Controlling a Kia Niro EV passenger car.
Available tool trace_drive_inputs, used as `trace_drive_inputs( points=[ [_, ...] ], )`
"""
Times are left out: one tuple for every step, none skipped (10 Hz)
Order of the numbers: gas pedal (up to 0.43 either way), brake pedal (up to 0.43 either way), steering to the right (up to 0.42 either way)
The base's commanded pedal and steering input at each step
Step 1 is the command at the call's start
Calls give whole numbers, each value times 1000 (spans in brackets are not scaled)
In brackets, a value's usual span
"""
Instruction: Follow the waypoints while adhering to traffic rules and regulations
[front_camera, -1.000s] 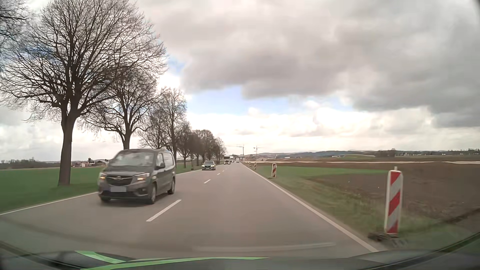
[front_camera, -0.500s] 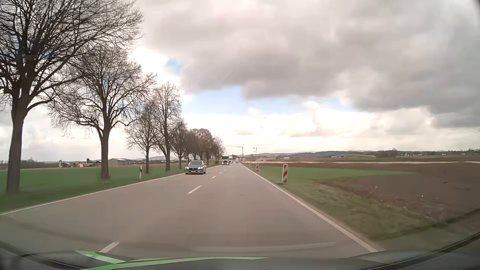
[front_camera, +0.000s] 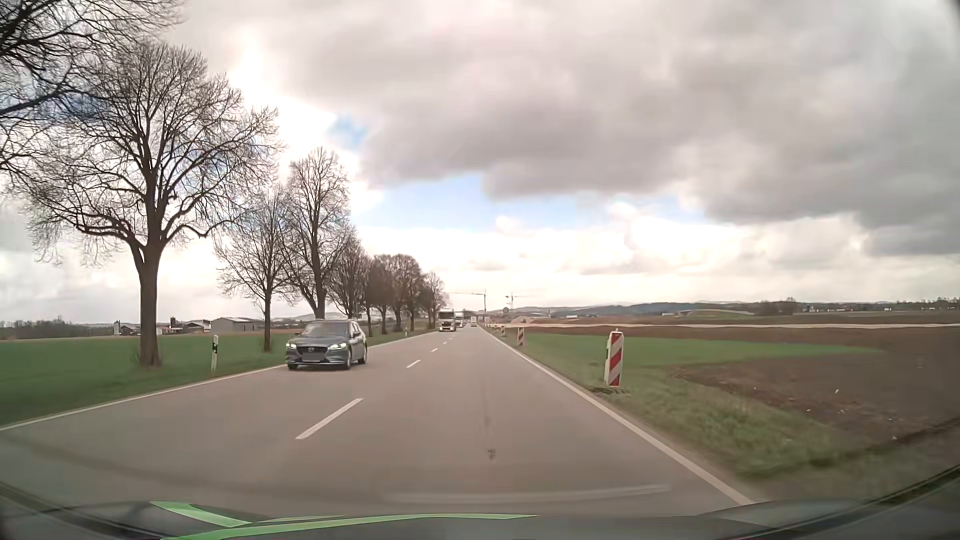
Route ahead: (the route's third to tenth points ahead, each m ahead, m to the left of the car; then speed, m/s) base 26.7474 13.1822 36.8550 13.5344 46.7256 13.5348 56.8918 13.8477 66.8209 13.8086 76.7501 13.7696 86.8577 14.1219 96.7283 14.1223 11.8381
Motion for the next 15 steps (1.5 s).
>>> trace_drive_inputs(
  points=[
    [87, 0, -1],
    [87, 0, -1],
    [87, 0, -1],
    [87, 0, -1],
    [87, 0, -1],
    [87, 0, -1],
    [87, 0, -1],
    [87, 0, -1],
    [87, 0, -1],
    [87, 0, -1],
    [87, 0, -1],
    [87, 0, -1],
    [87, 0, -1],
    [87, 0, -1],
    [87, 0, -1]
  ],
)
